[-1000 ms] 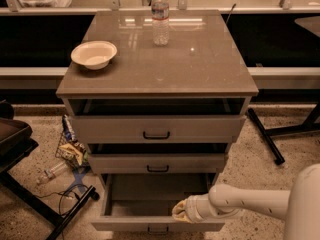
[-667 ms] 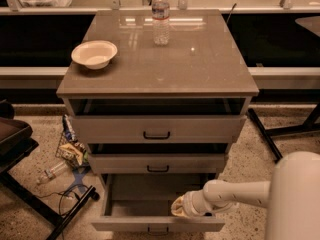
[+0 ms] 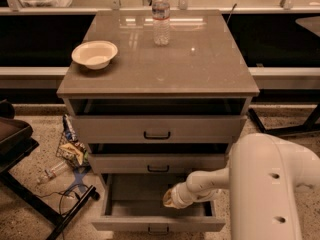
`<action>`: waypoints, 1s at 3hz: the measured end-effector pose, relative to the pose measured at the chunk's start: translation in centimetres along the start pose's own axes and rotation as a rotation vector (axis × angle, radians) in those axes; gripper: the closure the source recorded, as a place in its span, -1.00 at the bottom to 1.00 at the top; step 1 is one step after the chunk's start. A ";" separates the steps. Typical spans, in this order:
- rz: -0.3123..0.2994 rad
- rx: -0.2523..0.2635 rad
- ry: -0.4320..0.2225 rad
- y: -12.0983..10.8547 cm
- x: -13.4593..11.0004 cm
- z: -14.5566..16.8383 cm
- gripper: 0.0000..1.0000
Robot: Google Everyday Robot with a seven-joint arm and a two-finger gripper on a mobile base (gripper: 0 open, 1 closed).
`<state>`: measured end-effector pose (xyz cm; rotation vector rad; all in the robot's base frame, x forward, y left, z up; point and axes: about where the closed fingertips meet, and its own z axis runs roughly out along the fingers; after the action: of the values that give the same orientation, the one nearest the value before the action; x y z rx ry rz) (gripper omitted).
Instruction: Open bottom drawer
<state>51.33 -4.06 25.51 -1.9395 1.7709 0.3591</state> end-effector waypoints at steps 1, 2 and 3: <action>0.053 -0.011 0.018 0.9 1.3 2.7 1.00; 0.096 -0.021 0.046 2.2 2.6 4.1 1.00; 0.150 -0.023 0.074 3.2 4.1 5.6 1.00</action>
Offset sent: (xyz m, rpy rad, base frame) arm -0.0231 -0.0096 -0.0738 -0.0653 0.0974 -0.1263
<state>49.46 -4.79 18.15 -1.8617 1.9745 0.3646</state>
